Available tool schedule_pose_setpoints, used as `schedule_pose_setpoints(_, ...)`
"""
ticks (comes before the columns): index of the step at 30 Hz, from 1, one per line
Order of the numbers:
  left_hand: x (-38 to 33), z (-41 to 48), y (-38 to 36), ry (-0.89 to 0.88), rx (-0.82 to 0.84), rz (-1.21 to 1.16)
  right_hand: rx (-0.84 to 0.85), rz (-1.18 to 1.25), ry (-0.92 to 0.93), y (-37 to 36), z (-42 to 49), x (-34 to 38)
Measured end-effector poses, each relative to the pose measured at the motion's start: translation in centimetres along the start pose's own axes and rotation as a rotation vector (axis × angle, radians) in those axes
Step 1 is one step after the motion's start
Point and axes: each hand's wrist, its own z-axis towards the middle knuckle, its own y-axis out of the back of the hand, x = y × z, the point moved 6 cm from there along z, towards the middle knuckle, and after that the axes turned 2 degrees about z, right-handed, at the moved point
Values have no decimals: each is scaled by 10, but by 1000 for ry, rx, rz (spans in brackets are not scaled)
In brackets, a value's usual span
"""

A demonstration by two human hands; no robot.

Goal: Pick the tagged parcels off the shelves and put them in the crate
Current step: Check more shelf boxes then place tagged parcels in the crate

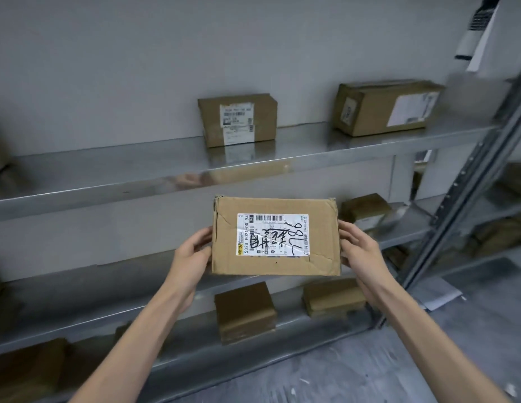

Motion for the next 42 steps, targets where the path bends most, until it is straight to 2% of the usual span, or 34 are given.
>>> schedule_pose_setpoints(6, -32, -36, -109, -57, 157, 49, -125, 32, 60, 126, -38, 31)
schedule_pose_setpoints(13, -75, -86, -260, -97, 363, 20, -388, 64, 120, 278, -94, 52)
schedule_pose_setpoints(21, -91, -140, -442, -122, 668, 80, -778, 122, 127, 431, -176, 35)
schedule_pose_setpoints(24, -83, -169, -518, -110, 837, 104, -962, 137, 114, 480, -216, 17)
schedule_pose_setpoints(33, -55, -259, -696, -5, 1275, 141, -1453, 80, 21, 566, -324, -19)
schedule_pose_setpoints(42, -23, -382, -785, 5, 1704, 240, -1853, 149, -35, 548, -435, -41)
